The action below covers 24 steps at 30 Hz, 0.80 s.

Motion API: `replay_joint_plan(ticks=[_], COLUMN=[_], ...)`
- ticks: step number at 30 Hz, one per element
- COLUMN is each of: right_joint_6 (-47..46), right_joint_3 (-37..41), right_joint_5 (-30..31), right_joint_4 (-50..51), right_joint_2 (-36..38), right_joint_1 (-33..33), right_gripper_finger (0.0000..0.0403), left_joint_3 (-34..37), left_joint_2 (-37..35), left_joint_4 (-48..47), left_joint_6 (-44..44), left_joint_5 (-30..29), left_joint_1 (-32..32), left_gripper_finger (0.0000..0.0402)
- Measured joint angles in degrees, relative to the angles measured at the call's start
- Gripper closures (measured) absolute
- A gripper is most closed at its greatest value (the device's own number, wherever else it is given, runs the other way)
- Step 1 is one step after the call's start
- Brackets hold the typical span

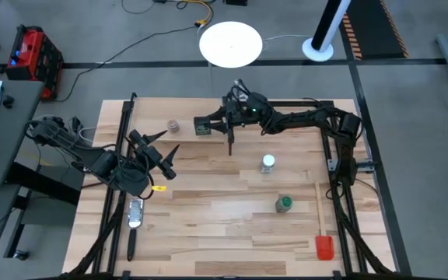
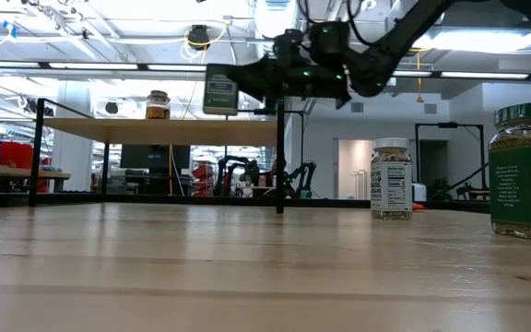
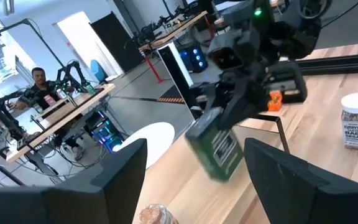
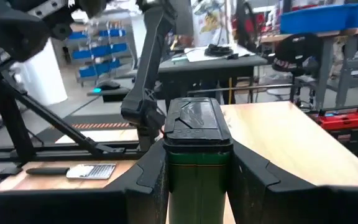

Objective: Shelf spices
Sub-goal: Put the black seasoning can on the shelf

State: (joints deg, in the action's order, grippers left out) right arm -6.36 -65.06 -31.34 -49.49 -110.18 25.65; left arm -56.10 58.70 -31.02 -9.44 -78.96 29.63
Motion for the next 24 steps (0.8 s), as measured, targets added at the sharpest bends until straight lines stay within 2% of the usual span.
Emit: replay_joint_plan(ticks=[3,9,13,18,24], right_joint_6=[-1.2,1.7,4.2,7.8,9.6], right_joint_3=[5.9,13.3,13.7,13.7,13.8], right_joint_5=[0.8,7.6,8.2,13.1,13.4], right_joint_4=[-4.1,-4.0,-2.1,-0.3,0.9], right_joint_2=[3.2,10.2,11.9,11.1,10.5], right_joint_1=[1.5,1.2,-0.8,-3.0,-3.0], right_gripper_finger=[0.0281,0.0281,0.0281,0.0281,0.0281], left_joint_3=[0.0,0.0,0.0,0.0,0.0], left_joint_2=[0.0,0.0,0.0,0.0,0.0], left_joint_4=[-0.1,0.0,0.0,-0.1,-1.0], left_joint_6=[-0.1,-0.1,-0.1,-0.1,-0.2], left_joint_5=[0.0,-1.3,-2.2,-2.3,-2.3], left_joint_1=[0.0,0.0,0.0,0.0,0.0], left_gripper_finger=[0.0143,0.0143,0.0143,0.0143,0.0143])
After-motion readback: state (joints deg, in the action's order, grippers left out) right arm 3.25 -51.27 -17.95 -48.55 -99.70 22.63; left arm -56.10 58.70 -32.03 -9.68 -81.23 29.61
